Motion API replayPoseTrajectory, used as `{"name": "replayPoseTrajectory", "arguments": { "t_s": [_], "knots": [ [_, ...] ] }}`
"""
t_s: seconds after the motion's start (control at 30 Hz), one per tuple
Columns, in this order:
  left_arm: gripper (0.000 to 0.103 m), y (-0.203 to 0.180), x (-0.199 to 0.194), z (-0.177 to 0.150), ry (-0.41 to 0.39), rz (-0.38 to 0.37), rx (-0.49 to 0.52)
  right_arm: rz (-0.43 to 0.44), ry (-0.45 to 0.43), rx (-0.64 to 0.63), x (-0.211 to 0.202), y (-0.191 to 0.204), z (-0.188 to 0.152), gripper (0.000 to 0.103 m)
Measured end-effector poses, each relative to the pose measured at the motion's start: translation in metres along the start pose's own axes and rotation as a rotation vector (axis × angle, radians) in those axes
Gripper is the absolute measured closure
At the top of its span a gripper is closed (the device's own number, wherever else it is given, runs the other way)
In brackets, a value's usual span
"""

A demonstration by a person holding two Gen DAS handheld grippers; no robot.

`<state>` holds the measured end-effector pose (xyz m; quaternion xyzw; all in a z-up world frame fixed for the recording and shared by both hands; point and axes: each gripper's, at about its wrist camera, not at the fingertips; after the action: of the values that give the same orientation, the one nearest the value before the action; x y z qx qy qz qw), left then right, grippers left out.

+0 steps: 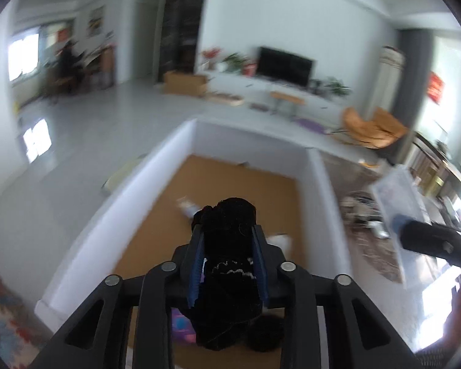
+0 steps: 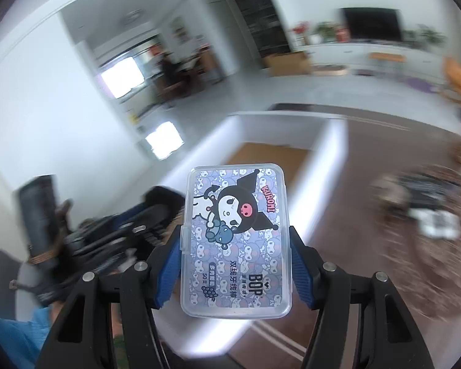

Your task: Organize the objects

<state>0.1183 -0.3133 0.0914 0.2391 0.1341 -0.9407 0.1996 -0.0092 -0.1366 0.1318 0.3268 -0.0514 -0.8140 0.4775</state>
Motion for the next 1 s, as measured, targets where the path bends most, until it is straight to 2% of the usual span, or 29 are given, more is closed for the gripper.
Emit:
{"name": "replayPoseTrajectory", "arguments": {
  "t_s": [0.1, 0.13, 0.17, 0.23, 0.3, 0.4, 0.43, 0.5, 0.57, 0.63, 0.67, 0.73, 0.8, 0.83, 0.93, 1.0],
  "knots": [
    [0.052, 0.040, 0.022, -0.010, 0.084, 0.071, -0.091, 0.090, 0.081, 0.071, 0.050, 0.007, -0.006, 0.036],
    [0.045, 0.047, 0.026, -0.015, 0.106, 0.088, -0.116, 0.092, 0.095, 0.117, 0.059, 0.002, -0.009, 0.034],
    [0.042, 0.051, 0.026, -0.018, 0.111, 0.095, -0.129, 0.089, 0.096, 0.161, 0.064, -0.005, -0.012, 0.033],
    [0.037, 0.049, 0.023, -0.020, 0.103, 0.089, -0.131, 0.093, 0.057, 0.220, 0.055, -0.023, -0.018, 0.032],
    [0.037, 0.029, 0.022, -0.021, 0.089, 0.060, -0.097, 0.054, 0.018, 0.212, 0.037, -0.038, -0.024, 0.022],
    [0.037, -0.031, 0.015, -0.026, 0.077, -0.057, -0.017, -0.111, -0.049, 0.138, -0.005, -0.073, -0.047, 0.010],
    [0.037, -0.049, 0.010, -0.025, 0.078, -0.111, 0.007, -0.191, -0.059, 0.105, -0.019, -0.088, -0.061, 0.009],
    [0.032, -0.091, 0.005, -0.029, 0.092, -0.206, 0.055, -0.408, -0.056, 0.050, -0.047, -0.126, -0.101, 0.007],
    [0.015, -0.141, -0.005, -0.040, 0.125, -0.346, 0.116, -0.615, 0.021, 0.068, -0.070, -0.172, -0.144, 0.008],
    [0.009, -0.192, -0.012, -0.056, 0.196, -0.505, 0.171, -0.718, 0.060, 0.120, -0.095, -0.206, -0.175, 0.008],
    [0.009, -0.209, -0.015, -0.063, 0.226, -0.561, 0.188, -0.775, 0.065, 0.154, -0.111, -0.224, -0.191, 0.008],
    [0.009, -0.245, -0.012, -0.082, 0.301, -0.650, 0.223, -0.833, 0.040, 0.172, -0.132, -0.238, -0.201, 0.007],
    [0.009, -0.270, 0.001, -0.102, 0.336, -0.660, 0.254, -0.876, 0.019, 0.199, -0.145, -0.248, -0.205, 0.007],
    [0.009, -0.277, 0.012, -0.114, 0.337, -0.639, 0.274, -0.883, 0.016, 0.232, -0.148, -0.255, -0.203, 0.007],
    [0.009, -0.292, 0.052, -0.140, 0.353, -0.508, 0.330, -0.925, 0.029, 0.252, -0.145, -0.262, -0.189, 0.001],
    [0.009, -0.293, 0.070, -0.145, 0.365, -0.468, 0.330, -0.927, 0.037, 0.238, -0.133, -0.268, -0.182, 0.000]
  ]
}}
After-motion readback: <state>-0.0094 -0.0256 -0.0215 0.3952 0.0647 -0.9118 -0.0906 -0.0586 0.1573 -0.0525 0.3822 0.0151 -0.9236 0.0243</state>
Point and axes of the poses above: each gripper's, at about its wrist camera, not at the fingertips, and x roughly the way its jaws point, y to its left, z to its top, and after that the axes turned 11 degrees about -y, right-handed
